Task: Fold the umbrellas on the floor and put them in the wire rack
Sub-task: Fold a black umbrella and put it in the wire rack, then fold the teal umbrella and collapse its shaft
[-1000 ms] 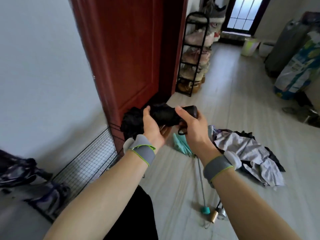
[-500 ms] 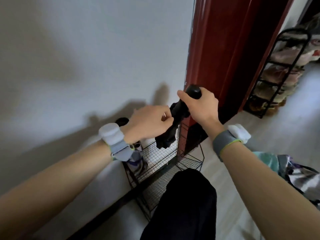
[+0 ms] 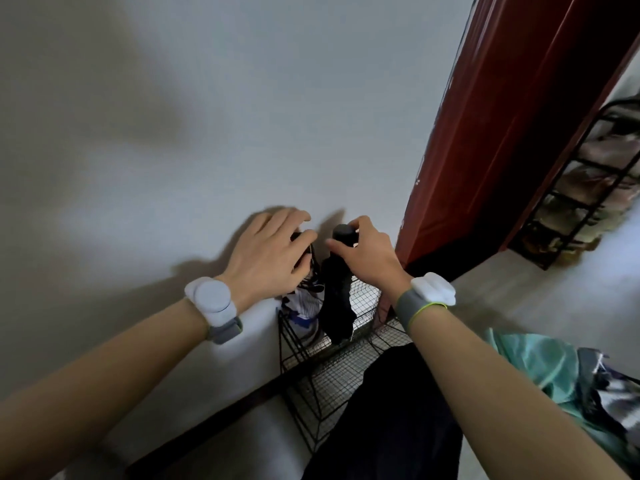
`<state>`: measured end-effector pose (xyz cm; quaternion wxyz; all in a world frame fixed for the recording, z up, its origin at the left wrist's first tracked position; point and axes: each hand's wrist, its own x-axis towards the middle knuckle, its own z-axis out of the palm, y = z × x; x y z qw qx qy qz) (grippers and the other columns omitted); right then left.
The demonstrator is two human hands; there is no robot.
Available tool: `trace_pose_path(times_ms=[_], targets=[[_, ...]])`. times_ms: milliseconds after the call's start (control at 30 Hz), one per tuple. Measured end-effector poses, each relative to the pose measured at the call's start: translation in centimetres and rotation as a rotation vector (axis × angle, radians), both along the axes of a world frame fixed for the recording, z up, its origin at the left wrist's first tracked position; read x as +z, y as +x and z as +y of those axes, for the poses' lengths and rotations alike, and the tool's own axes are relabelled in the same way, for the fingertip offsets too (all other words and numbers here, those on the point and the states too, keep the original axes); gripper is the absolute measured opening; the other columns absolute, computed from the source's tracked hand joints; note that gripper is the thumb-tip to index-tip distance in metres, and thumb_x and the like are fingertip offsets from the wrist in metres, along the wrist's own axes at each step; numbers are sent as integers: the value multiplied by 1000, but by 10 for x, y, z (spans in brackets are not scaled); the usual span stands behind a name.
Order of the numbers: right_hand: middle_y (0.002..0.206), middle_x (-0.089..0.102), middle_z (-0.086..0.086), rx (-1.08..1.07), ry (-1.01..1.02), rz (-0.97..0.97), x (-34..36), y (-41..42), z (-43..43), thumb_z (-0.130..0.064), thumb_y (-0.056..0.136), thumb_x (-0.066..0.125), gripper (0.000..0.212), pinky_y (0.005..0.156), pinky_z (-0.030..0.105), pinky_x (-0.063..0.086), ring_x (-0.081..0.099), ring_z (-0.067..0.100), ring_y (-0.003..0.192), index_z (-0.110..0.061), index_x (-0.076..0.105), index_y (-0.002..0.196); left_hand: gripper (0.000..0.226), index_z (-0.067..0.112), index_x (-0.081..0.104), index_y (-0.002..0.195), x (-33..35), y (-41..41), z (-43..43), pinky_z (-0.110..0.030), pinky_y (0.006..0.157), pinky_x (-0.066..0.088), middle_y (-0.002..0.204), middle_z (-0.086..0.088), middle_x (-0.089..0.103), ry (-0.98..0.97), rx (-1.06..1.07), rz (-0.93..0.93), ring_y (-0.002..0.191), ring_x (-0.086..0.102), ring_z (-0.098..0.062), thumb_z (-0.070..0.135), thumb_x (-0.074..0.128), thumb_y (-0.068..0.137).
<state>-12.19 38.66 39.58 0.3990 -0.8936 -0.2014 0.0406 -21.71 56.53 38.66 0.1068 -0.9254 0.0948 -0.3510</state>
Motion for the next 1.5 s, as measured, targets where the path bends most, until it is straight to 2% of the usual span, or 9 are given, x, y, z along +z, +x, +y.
trace_pose_path(times_ms=[100,333,500,733,967,1100,1233,1433,1500], targets=[[118,67,7,15,35,-3,-2,3,11,-42,93,71,45,99,41,52,62,25,116,-14,58,126,31,12,66,109,-4,3,6,-44,85,48,118,-8,63,-48,2,57,106,60,-32,31,56,88],[124,67,10,21,-139,-42,-2,5,25,-53,94,63,50,98,43,51,61,31,117,-18,57,129,32,11,64,111,-4,5,5,-42,81,46,106,-6,65,-23,-5,103,97,60,-31,29,59,84],[128,66,7,31,-181,-40,-3,4,18,-57,91,64,57,99,43,52,62,29,117,-20,53,133,34,11,63,112,-3,4,5,-41,83,45,111,-7,64,-39,11,136,101,59,-31,30,59,84],[136,60,8,76,-248,-4,4,9,-1,-38,84,76,71,100,40,50,58,28,121,-19,43,144,34,11,64,113,3,7,-1,-43,79,46,113,-8,63,-62,18,131,99,59,-31,30,59,85],[132,63,4,-24,-314,-84,-8,11,-55,-38,88,67,57,98,40,51,58,26,122,-19,50,139,31,17,61,114,30,30,-54,-42,89,49,120,-1,61,-190,-107,139,109,58,-26,29,58,86],[128,62,11,-157,-415,-105,-31,10,-122,-38,91,60,49,95,46,52,55,34,122,-16,53,133,37,19,58,122,28,69,-122,-41,94,46,125,0,60,-193,-226,291,117,56,-25,31,57,87],[135,57,12,-268,-549,-19,-67,0,-201,-35,96,54,47,96,44,51,50,36,127,-15,49,138,41,23,51,132,7,105,-210,-40,97,44,135,-1,53,-172,-315,597,124,49,-26,40,51,94],[139,55,12,-444,-649,344,-159,-25,-315,-39,95,54,46,100,40,47,47,35,133,-13,52,133,29,18,51,124,-62,135,-336,-18,75,37,137,-3,47,24,-406,1057,125,49,-26,36,47,101],[138,54,12,-463,-668,461,-184,-36,-336,-38,96,54,45,97,40,48,48,35,131,-14,51,134,37,15,51,129,-95,143,-350,-29,82,42,139,-8,47,67,-352,1136,121,52,-30,36,50,99]])
